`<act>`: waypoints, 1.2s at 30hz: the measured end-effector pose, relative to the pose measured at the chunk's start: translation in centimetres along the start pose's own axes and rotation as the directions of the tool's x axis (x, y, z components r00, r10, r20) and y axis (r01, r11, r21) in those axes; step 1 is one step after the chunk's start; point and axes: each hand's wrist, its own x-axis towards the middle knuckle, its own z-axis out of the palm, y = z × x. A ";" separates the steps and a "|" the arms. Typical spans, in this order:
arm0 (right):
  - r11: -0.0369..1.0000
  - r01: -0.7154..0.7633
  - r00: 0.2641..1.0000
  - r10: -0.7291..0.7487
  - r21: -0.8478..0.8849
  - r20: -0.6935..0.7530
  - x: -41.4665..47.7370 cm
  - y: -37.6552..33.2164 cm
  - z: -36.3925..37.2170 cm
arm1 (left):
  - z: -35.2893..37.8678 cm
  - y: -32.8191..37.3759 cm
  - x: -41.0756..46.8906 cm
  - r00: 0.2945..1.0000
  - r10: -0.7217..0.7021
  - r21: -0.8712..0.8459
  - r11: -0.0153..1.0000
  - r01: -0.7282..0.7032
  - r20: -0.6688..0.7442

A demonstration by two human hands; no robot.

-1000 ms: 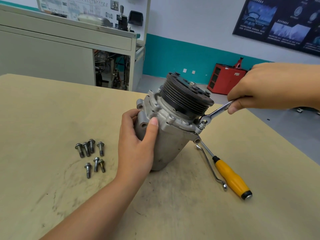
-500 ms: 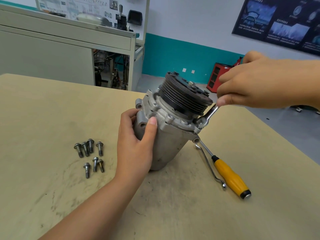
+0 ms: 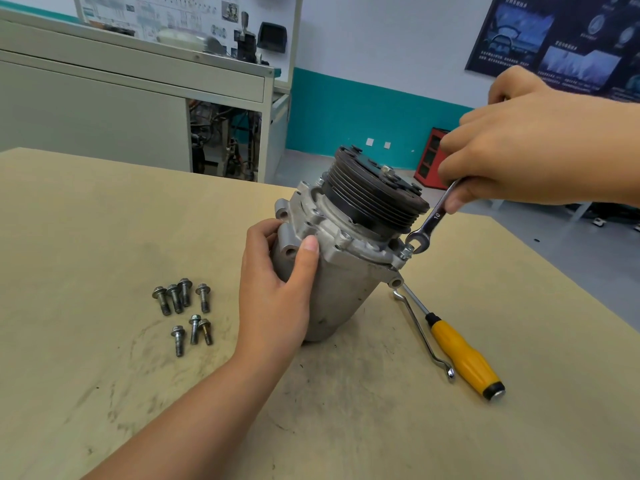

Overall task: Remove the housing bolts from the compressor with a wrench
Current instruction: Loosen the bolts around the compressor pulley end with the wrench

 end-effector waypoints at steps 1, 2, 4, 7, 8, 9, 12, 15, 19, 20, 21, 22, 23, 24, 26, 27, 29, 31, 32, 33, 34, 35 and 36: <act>1.000 -0.002 1.000 0.002 0.009 0.001 0.1 -0.1 -0.2 | 0.0 0.0 0.0 1.000 0.001 0.003 1.000 -0.001 -0.002; 1.000 -0.003 1.000 0.003 0.017 -0.004 0.1 -0.1 -0.3 | 0.0 -0.1 0.0 1.000 0.002 0.004 1.000 -0.001 -0.002; 1.000 -0.001 1.000 0.001 0.018 -0.012 0.3 0.0 -0.4 | 0.0 -0.1 0.0 1.000 -0.001 0.005 1.000 0.001 -0.001; 1.000 0.014 0.999 -0.014 0.021 -0.036 0.4 0.0 -0.3 | 0.0 -0.1 0.0 1.000 0.000 0.004 1.000 0.000 -0.001; 0.999 0.024 0.999 -0.023 0.024 -0.041 0.4 0.0 -0.3 | 0.0 -0.1 0.0 1.000 0.000 0.002 1.000 0.000 -0.002; 0.999 0.029 0.999 -0.029 0.016 -0.041 0.5 0.0 -0.2 | 0.1 -0.1 0.0 1.000 0.001 0.000 1.000 -0.001 -0.003; 0.998 0.047 0.997 -0.049 -0.035 -0.057 0.4 0.1 0.3 | 0.1 -0.1 0.0 1.000 0.001 -0.001 1.000 -0.001 -0.001; 0.999 0.035 0.998 -0.036 -0.025 -0.042 -0.2 -0.1 0.2 | 0.0 0.0 -0.1 1.000 -0.006 -0.018 1.000 0.006 0.004; 0.999 -0.033 0.998 0.034 0.008 -0.062 -0.8 -0.4 0.1 | 0.1 0.0 0.0 1.000 -0.010 -0.016 1.000 0.010 0.000; 0.999 -0.040 0.997 0.041 0.010 -0.066 -0.8 -0.4 0.1 | 0.1 0.0 0.0 1.000 -0.010 -0.016 1.000 0.010 -0.001; 0.999 -0.042 0.997 0.043 0.006 -0.066 -0.8 -0.5 0.0 | 0.1 0.0 0.0 1.000 -0.012 -0.018 1.000 0.012 -0.002; 0.999 -0.039 0.997 0.039 0.003 -0.063 -0.7 -0.6 -0.1 | 0.0 0.0 0.0 1.000 -0.013 -0.020 1.000 0.013 -0.003; 1.000 -0.031 0.998 0.031 0.004 -0.057 -0.6 -0.7 -0.1 | 0.0 0.1 -0.1 1.000 -0.016 -0.019 1.000 0.015 -0.003; 1.000 -0.020 0.998 0.021 0.012 -0.053 -0.6 -0.9 0.0 | 0.0 0.1 -0.1 1.000 -0.018 -0.018 1.000 0.018 -0.005; 0.999 -0.011 0.998 0.013 0.035 -0.055 -0.4 -1.3 0.1 | -0.1 0.1 -0.1 1.000 -0.026 -0.014 1.000 0.025 -0.005; 0.999 -0.017 0.998 0.019 0.036 -0.055 -0.4 -1.3 0.1 | 0.0 0.0 -0.1 1.000 -0.026 -0.012 1.000 0.026 -0.004; 0.999 -0.042 0.998 0.043 0.029 -0.054 -0.6 -1.0 0.0 | 0.0 -0.1 0.0 1.000 -0.026 -0.004 1.000 0.026 -0.003; 0.997 -0.072 0.995 0.074 0.029 -0.065 -0.7 -0.7 0.0 | 0.0 -0.1 0.0 1.000 -0.025 0.000 1.000 0.025 -0.003; 0.996 -0.080 0.994 0.081 0.028 -0.068 -0.8 -0.6 0.0 | 0.0 0.0 0.0 1.000 -0.023 -0.001 1.000 0.023 -0.002; 0.996 -0.083 0.994 0.084 0.024 -0.067 -0.7 -0.6 0.0 | 0.0 0.0 0.0 1.000 -0.022 -0.001 1.000 0.022 0.001; 0.997 -0.081 0.994 0.082 0.020 -0.066 -0.7 -0.7 0.1 | 0.0 0.0 0.0 1.000 -0.022 -0.002 1.000 0.022 0.003; 0.997 -0.078 0.995 0.079 0.015 -0.065 -0.7 -0.8 0.2 | 0.0 0.0 0.0 1.000 -0.021 -0.003 1.000 0.021 0.004; 0.997 -0.077 0.995 0.078 0.013 -0.065 -0.7 -0.8 0.3 | 0.0 0.0 0.0 1.000 -0.019 -0.003 1.000 0.019 0.004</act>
